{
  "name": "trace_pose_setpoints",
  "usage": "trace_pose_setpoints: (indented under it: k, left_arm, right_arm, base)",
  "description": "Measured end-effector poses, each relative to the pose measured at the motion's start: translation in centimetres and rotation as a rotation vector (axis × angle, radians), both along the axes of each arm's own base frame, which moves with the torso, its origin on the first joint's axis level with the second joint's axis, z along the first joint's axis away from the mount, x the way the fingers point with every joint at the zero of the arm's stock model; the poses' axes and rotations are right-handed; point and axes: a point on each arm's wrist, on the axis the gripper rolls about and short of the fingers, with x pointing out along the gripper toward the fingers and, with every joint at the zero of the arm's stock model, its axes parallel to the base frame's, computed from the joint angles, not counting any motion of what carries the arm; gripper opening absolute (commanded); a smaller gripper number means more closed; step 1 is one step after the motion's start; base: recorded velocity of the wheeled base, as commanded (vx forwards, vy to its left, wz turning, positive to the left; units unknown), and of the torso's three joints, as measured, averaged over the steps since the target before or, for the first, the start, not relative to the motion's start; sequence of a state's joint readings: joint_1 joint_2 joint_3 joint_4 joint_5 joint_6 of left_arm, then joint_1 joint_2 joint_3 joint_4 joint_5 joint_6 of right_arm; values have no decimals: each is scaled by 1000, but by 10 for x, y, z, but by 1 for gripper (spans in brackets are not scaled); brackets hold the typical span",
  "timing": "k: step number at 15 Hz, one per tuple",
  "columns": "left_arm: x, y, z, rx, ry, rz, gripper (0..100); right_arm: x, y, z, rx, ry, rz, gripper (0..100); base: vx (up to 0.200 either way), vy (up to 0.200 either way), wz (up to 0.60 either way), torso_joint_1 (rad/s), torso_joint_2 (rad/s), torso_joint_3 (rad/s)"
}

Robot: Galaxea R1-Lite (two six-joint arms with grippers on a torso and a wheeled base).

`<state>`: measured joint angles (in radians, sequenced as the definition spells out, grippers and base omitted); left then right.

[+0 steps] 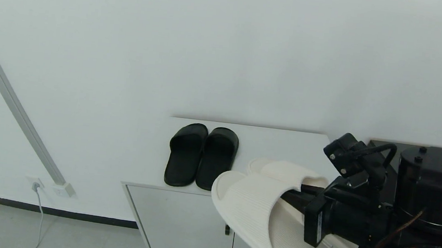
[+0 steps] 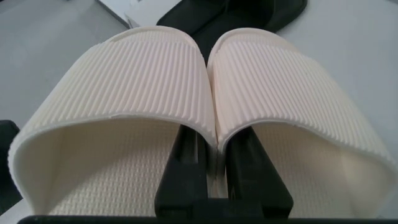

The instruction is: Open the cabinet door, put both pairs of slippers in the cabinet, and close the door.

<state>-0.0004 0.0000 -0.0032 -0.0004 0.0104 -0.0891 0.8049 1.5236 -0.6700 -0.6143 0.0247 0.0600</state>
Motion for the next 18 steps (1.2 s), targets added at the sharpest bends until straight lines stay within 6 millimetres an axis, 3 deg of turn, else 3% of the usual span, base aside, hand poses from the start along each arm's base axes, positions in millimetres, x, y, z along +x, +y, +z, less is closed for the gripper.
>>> trace_pose_setpoints:
  k: [5,9,18]
  left_arm:
    - [0,0,0,0,0,0,0]
    - [0,0,0,-1,0,0,0]
    - [0,0,0,-1,0,0,0]
  right_arm:
    - [-8,-5,-3,-3,7,31,0]
    - [-11,-7,-8,-18,7,69,0]
    - [-12,-8,-11,-35,1,77,0]
  base:
    - [0,0,0,0,0,0]
    - [-200,0,0,5,1,-2]
    - [0,0,0,0,0,0]
